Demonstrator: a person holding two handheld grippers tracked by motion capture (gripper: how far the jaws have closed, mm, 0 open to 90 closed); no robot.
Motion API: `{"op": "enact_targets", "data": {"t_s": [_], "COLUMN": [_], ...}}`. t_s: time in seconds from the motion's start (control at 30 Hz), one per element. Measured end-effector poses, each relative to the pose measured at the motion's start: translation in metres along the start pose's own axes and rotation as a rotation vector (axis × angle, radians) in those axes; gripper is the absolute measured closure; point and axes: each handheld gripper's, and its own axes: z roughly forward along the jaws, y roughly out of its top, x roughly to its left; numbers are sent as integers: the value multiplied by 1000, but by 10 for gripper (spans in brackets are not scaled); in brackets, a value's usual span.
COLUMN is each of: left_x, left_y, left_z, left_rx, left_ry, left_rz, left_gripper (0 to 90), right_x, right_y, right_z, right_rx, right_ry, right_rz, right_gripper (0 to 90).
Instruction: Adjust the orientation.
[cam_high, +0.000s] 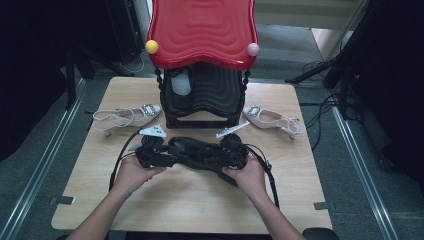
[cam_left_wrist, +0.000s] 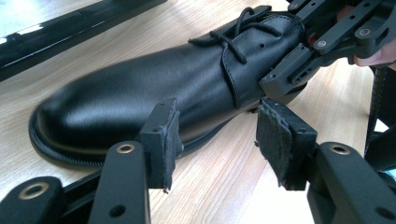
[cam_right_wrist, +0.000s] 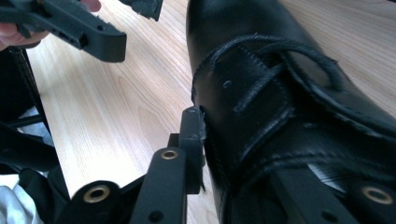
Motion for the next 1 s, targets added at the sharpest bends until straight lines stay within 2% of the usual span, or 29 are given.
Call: {"op": "enact_targets", "data": {"t_s": [0.13, 0.23, 0.27, 0.3, 0.4, 0.43, 0.47, 0.5, 0.57, 0.6, 0.7, 0.87, 0.9, 0.97, 1.0], "left_x": [-1, -2, -2, -2, -3, -3, -4, -4, -6, -7, -12, -15, -16, -17, -17], "left_y": [1, 1, 2, 2, 3, 3, 3, 3, 3, 3, 2, -1, -2, -3, -3], "left_z": [1, 2, 1, 1, -1, -2, -1, -1, 0, 0, 0, 8, 11, 15, 16], "left_rx": [4, 10, 9, -1, -18, -18, -17, -12, -7, -9, -19, -18, -10, -2, -2], "left_ry": [3, 9, 6, 6, -4, -3, -5, 0, -1, -3, -22, -5, -6, 2, 3], "left_rz": [2, 4, 2, 3, 2, 3, 0, 0, 0, 4, 16, 9, 6, 13, 15], "left_gripper": [533, 580, 631, 631, 706, 706, 729, 778, 808, 874, 900, 900, 900, 900, 900], "right_x": [-1, -1, -1, -1, -5, -5, -7, -11, -14, -19, -23, -39, -47, -51, -59], "right_y": [-2, -4, -5, -5, -10, -10, -11, -14, -15, -17, -18, -19, -19, -19, -18], "right_z": [-2, -6, -10, -10, -30, -30, -35, -45, -48, -54, -62, -78, -78, -77, -73], "right_rx": [7, 12, 9, 9, -33, -33, -49, -65, -69, -78, -104, -155, -161, -158, -158], "right_ry": [16, 24, 29, 29, 33, 33, 36, 39, 45, 55, 59, 14, -13, -20, -47], "right_rz": [-1, -12, -13, -13, -11, -11, -14, -5, -10, -27, -22, -8, -6, -8, -19], "right_gripper": [713, 683, 669, 669, 678, 678, 688, 735, 766, 844, 895, 900, 900, 900, 900]}}
